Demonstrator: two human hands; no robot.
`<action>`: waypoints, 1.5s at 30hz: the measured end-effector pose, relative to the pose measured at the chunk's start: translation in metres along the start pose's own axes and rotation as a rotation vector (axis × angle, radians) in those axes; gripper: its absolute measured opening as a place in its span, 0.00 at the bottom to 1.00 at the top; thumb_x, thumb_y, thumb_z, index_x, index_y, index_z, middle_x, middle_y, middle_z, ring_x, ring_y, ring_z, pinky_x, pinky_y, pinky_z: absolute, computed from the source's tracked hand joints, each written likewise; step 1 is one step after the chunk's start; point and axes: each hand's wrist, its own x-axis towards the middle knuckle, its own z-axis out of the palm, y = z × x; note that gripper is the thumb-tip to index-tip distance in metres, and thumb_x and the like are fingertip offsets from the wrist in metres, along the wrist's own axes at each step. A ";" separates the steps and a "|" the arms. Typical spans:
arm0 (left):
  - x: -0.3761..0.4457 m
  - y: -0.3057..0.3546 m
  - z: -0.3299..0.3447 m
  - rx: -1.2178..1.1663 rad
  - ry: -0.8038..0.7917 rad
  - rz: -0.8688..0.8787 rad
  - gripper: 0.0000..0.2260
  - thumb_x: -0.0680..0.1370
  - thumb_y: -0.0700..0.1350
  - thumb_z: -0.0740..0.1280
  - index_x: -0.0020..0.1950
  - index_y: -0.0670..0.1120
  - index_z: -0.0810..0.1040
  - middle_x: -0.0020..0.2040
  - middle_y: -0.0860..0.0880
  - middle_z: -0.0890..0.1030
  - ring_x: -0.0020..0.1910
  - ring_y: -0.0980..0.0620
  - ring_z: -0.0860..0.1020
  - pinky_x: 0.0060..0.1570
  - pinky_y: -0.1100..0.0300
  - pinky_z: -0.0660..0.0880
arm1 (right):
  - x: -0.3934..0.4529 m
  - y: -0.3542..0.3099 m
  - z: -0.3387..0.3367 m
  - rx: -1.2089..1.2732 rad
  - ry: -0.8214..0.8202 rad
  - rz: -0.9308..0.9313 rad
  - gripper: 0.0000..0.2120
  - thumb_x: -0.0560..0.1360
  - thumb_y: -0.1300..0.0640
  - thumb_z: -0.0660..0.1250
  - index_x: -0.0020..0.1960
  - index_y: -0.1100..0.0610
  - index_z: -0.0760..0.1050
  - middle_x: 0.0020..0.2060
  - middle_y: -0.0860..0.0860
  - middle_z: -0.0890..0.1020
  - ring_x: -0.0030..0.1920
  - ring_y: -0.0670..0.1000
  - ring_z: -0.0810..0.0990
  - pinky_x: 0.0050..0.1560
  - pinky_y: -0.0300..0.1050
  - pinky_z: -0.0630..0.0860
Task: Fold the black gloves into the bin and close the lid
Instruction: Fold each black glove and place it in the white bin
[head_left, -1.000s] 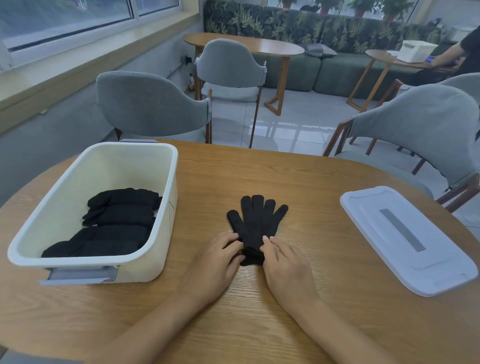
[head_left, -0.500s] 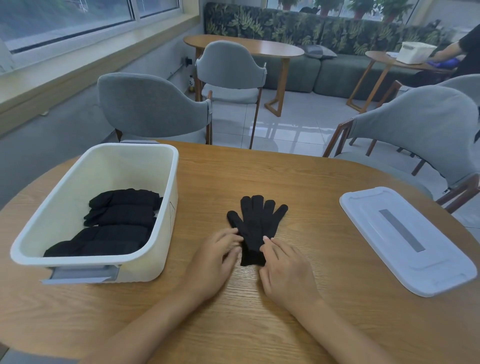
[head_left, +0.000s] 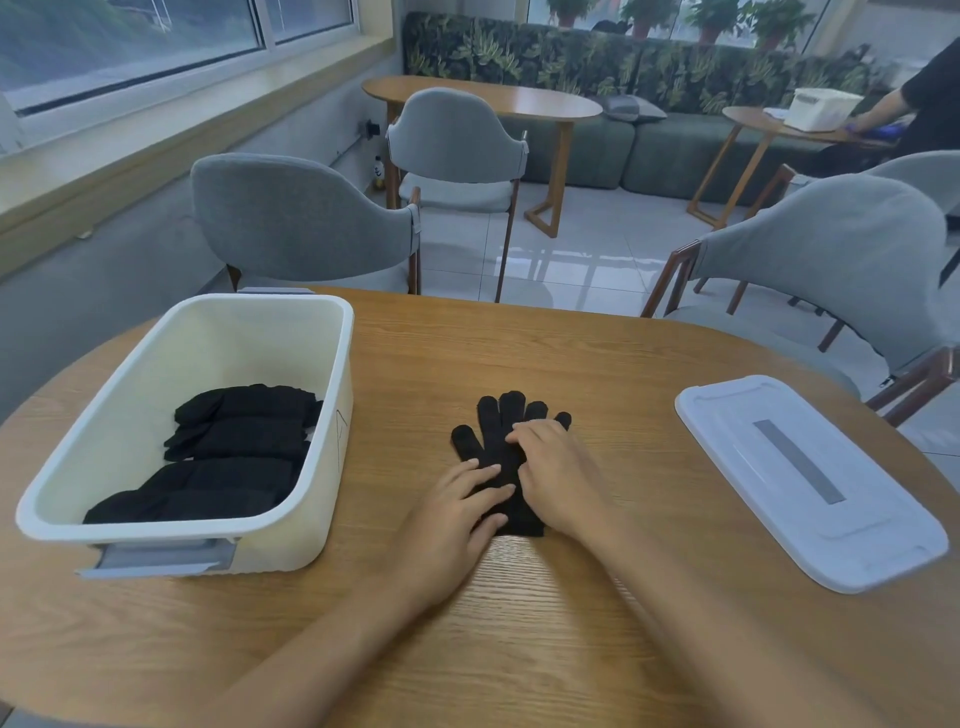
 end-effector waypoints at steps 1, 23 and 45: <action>-0.001 0.000 0.001 0.013 0.006 0.005 0.18 0.83 0.53 0.62 0.72 0.54 0.76 0.75 0.55 0.71 0.78 0.55 0.60 0.76 0.61 0.57 | 0.003 0.001 0.001 0.016 -0.008 0.003 0.19 0.78 0.61 0.61 0.68 0.53 0.72 0.68 0.47 0.74 0.71 0.47 0.66 0.70 0.44 0.65; -0.003 0.002 0.000 0.052 0.006 -0.005 0.18 0.84 0.56 0.59 0.73 0.57 0.73 0.75 0.58 0.69 0.78 0.58 0.58 0.76 0.58 0.60 | 0.026 0.020 0.010 0.101 -0.119 -0.114 0.30 0.76 0.68 0.58 0.76 0.52 0.65 0.78 0.47 0.62 0.78 0.44 0.55 0.79 0.49 0.41; -0.005 0.005 -0.002 0.084 0.002 -0.002 0.20 0.84 0.59 0.57 0.75 0.57 0.70 0.78 0.60 0.65 0.79 0.60 0.53 0.77 0.60 0.56 | 0.010 0.033 0.013 -0.125 -0.213 -0.026 0.28 0.84 0.41 0.39 0.81 0.47 0.39 0.80 0.46 0.37 0.78 0.44 0.32 0.79 0.52 0.37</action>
